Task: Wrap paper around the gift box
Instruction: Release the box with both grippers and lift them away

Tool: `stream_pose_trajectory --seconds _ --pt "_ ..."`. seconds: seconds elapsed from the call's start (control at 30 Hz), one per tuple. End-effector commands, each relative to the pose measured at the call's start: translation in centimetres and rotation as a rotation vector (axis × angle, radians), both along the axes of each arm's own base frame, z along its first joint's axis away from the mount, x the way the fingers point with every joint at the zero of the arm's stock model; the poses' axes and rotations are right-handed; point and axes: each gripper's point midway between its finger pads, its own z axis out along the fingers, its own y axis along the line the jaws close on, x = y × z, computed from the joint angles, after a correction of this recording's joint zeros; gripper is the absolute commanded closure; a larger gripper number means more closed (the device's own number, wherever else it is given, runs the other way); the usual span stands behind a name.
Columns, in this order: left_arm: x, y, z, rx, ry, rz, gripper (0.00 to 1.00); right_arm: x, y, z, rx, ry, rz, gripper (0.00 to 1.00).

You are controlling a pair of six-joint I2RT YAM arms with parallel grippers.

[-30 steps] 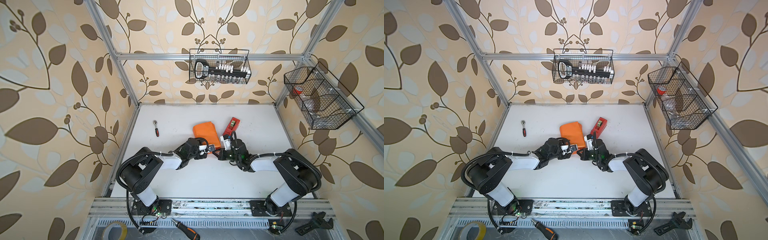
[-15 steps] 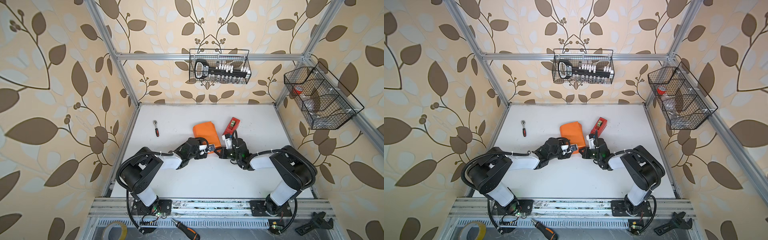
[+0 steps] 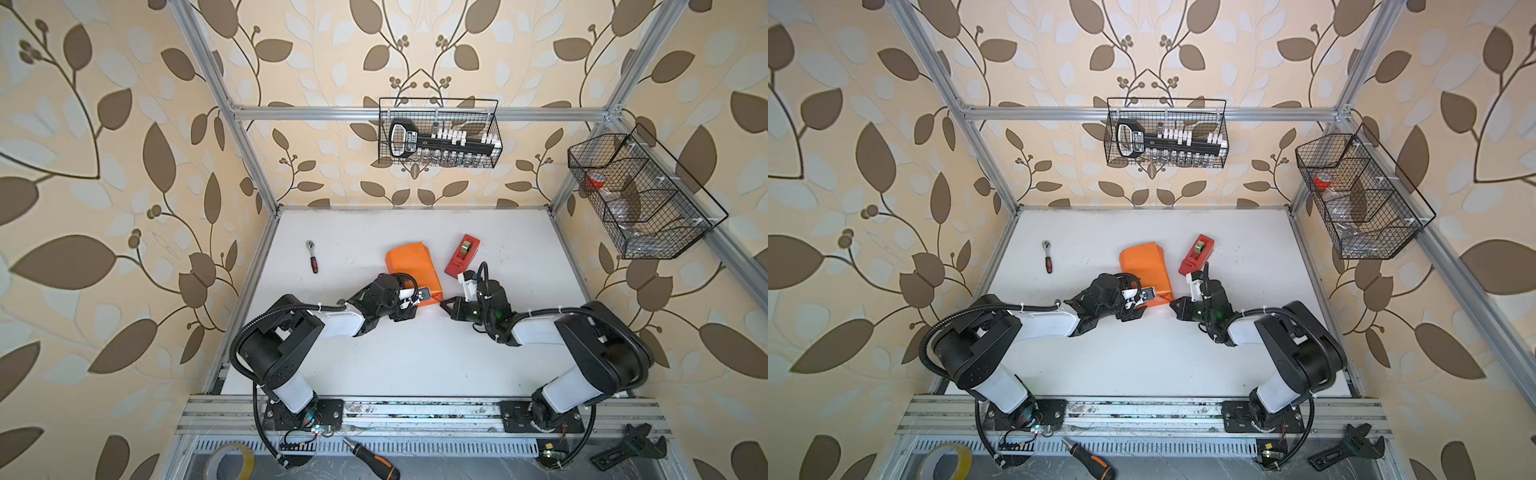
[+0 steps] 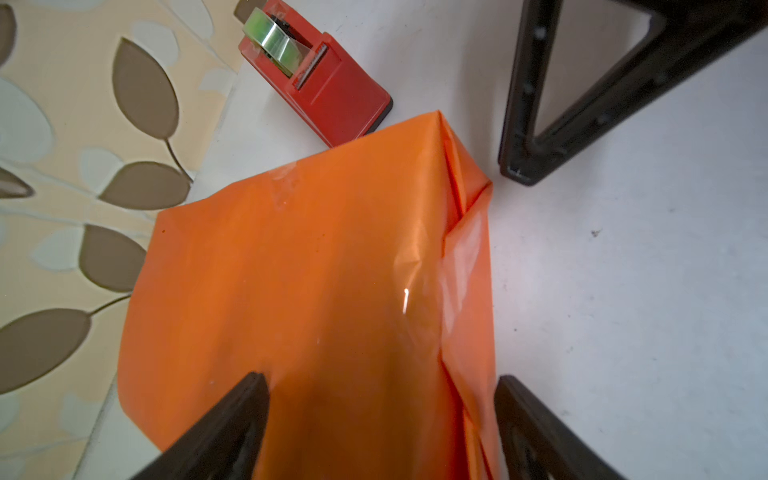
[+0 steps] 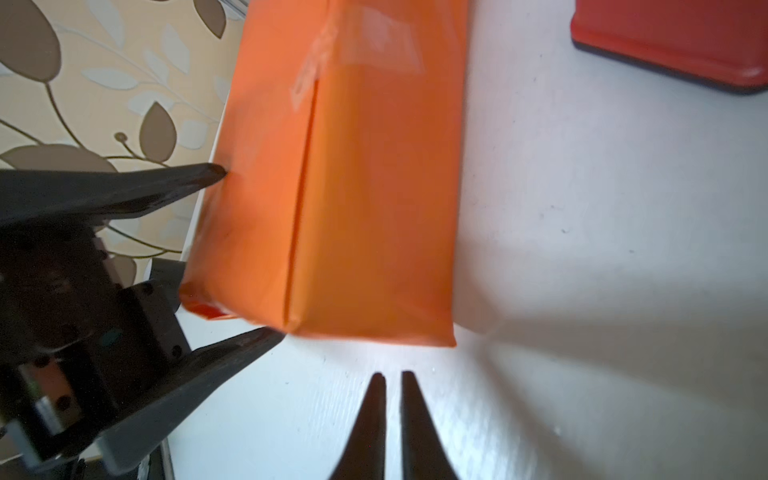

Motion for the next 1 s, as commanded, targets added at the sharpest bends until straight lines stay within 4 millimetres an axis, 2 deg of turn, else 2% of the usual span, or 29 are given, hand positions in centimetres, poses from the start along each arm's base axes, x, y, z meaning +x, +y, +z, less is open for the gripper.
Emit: stream_pose_trajectory --seconds 0.0,0.1,0.2,0.27,0.37,0.43,0.57,0.6,0.7,0.83,0.97 --pt "-0.4 0.0 3.9 -0.124 0.030 0.033 0.09 -0.5 -1.3 1.4 -0.076 -0.040 0.006 0.79" --pt "-0.4 0.6 8.5 -0.299 0.033 0.113 0.05 0.1 -1.7 3.7 -0.107 -0.085 -0.007 0.61" --pt "-0.2 2.1 11.4 -0.530 0.145 0.264 0.02 1.5 -1.4 5.8 -0.109 -0.116 -0.017 0.39" --pt "0.5 3.9 12.0 -0.674 0.250 0.438 0.01 2.7 -0.9 6.6 -0.106 -0.117 -0.015 0.30" --pt "1.7 7.2 10.7 -0.806 0.488 0.715 0.01 4.9 0.0 6.7 -0.105 -0.091 -0.028 0.21" --pt "2.2 8.0 9.5 -0.876 0.661 0.798 0.01 6.3 0.7 6.4 -0.097 -0.067 -0.027 0.16" --pt "3.3 6.5 7.4 -0.952 0.899 0.805 0.02 8.2 2.3 5.1 -0.060 -0.024 -0.018 0.13" --pt "3.7 6.0 6.2 -0.941 0.944 0.823 0.03 8.5 2.5 4.7 -0.054 -0.009 -0.013 0.13" --pt "4.4 4.3 5.0 -0.934 1.032 0.785 0.07 8.5 3.8 4.1 -0.029 0.017 0.028 0.16" --pt "4.1 2.3 4.6 -0.936 1.102 0.704 0.12 7.1 4.6 3.5 -0.028 0.030 0.063 0.22" --pt "2.0 0.9 3.8 -0.916 1.158 0.663 0.13 4.5 4.7 3.3 0.024 0.047 0.083 0.29"
